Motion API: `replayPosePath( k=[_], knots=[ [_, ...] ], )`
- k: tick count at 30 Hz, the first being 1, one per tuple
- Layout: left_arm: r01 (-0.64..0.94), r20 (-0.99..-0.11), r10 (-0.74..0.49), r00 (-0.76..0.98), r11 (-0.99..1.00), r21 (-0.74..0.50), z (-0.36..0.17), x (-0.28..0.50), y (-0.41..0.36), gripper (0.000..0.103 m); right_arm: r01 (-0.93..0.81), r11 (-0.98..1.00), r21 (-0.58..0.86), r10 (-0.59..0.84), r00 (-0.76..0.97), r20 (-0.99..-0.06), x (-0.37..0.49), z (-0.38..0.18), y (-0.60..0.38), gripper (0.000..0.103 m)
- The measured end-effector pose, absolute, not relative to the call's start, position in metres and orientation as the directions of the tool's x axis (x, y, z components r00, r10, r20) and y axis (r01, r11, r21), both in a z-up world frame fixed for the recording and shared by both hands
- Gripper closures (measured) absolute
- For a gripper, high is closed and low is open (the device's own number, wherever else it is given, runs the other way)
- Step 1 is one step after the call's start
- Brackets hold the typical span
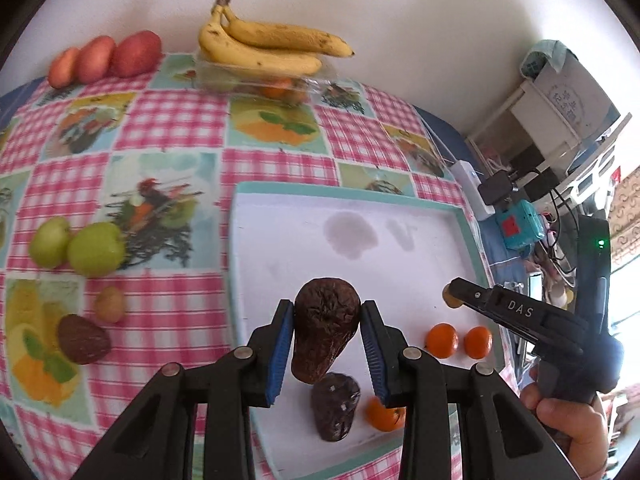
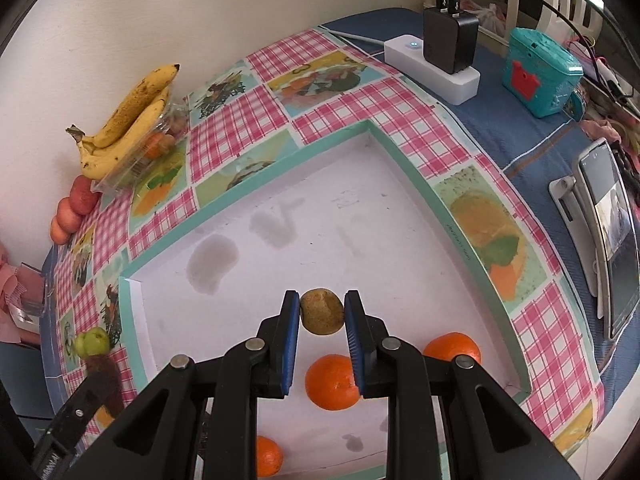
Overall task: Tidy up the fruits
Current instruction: 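Lower the date and nut into the tray and open both tools, then move both open tools back to the fruit cluster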
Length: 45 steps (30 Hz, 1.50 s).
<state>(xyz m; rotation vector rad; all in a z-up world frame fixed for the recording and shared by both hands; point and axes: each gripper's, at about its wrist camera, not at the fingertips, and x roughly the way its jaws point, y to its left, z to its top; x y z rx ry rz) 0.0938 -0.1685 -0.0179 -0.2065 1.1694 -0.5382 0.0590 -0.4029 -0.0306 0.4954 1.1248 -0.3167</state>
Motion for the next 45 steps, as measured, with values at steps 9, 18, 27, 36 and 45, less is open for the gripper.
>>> replayPosePath(
  k=[9,18,27,36,45],
  knots=[
    [0.312,-0.859,-0.449,0.246,0.876,-0.368,-0.043,0.095,-0.187,0.067,0.487,0.852,0.191,-0.003,0.369,-0.929,0.062,-0.042,-0.404,0.079],
    [0.291,-0.88,-0.417,0.229,0.892,-0.346,-0.056,0.098,-0.187,0.067,0.486,0.856,0.176,-0.001,0.343,-0.939,0.065,-0.05,-0.403,0.079],
    [0.299,-0.886,-0.409,0.218,0.892,-0.338,-0.057,0.098,-0.19,0.063,0.484,0.858,0.17,-0.004,0.338,-0.941,0.065,-0.05,-0.402,0.079],
    [0.313,-0.883,-0.391,0.259,0.899,-0.306,-0.037,0.096,-0.188,0.036,0.467,0.867,0.174,-0.005,0.358,-0.934,0.066,-0.041,-0.4,0.06],
    [0.159,-0.901,-0.171,0.398,0.981,-0.116,-0.017,0.105,-0.146,0.011,0.455,0.878,0.151,-0.028,0.363,-0.932,0.066,-0.038,-0.399,0.024]
  ],
)
